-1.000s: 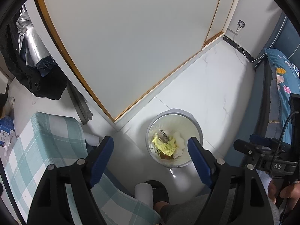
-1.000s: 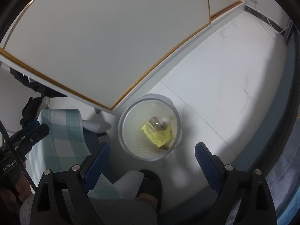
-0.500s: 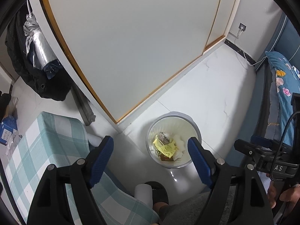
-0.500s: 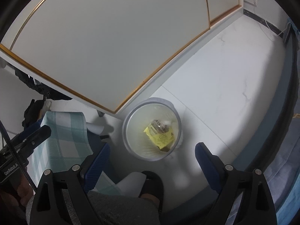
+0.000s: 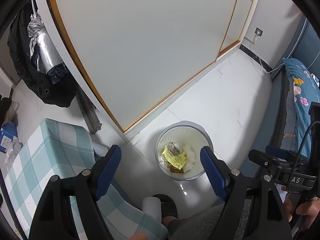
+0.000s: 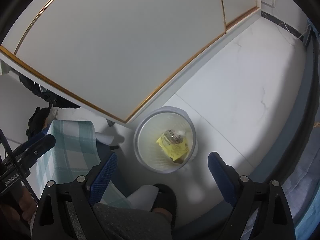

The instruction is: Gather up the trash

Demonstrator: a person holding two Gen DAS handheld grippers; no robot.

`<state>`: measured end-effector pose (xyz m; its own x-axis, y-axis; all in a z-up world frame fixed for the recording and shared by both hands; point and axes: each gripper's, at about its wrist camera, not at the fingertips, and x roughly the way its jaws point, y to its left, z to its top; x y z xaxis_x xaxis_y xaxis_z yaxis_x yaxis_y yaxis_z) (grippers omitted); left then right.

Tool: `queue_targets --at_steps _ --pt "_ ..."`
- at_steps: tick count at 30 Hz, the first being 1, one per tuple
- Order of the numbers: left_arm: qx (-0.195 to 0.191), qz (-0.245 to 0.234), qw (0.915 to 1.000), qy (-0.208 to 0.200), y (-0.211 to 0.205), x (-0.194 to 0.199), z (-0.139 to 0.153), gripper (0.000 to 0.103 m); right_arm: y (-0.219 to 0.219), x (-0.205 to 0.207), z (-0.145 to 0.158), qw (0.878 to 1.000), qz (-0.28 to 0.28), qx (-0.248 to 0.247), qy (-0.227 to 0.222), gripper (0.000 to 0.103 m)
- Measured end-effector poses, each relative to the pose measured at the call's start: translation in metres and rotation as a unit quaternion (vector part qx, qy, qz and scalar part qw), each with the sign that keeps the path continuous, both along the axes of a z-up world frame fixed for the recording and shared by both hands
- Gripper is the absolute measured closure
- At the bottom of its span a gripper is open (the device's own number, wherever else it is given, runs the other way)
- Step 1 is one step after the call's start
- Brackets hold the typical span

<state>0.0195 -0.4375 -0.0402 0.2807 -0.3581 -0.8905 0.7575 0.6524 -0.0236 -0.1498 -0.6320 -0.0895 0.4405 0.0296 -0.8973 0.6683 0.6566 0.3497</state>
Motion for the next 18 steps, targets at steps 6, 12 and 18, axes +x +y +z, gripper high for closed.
queue_targets --at_steps 6,12,18 --pt "0.006 0.008 0.9999 0.006 0.0002 0.0012 -0.0047 0.025 0.0026 0.0010 -0.0008 1.000 0.003 -0.003 -0.001 0.011" --pt "0.005 0.009 0.9999 0.001 -0.0016 0.0021 -0.0027 0.025 -0.0008 0.0005 -0.0037 1.000 0.001 -0.002 0.003 0.011" --pt "0.000 0.009 1.0000 0.003 0.0006 0.0031 -0.0040 0.025 -0.0006 -0.0002 -0.0044 1.000 0.001 -0.003 0.004 0.011"
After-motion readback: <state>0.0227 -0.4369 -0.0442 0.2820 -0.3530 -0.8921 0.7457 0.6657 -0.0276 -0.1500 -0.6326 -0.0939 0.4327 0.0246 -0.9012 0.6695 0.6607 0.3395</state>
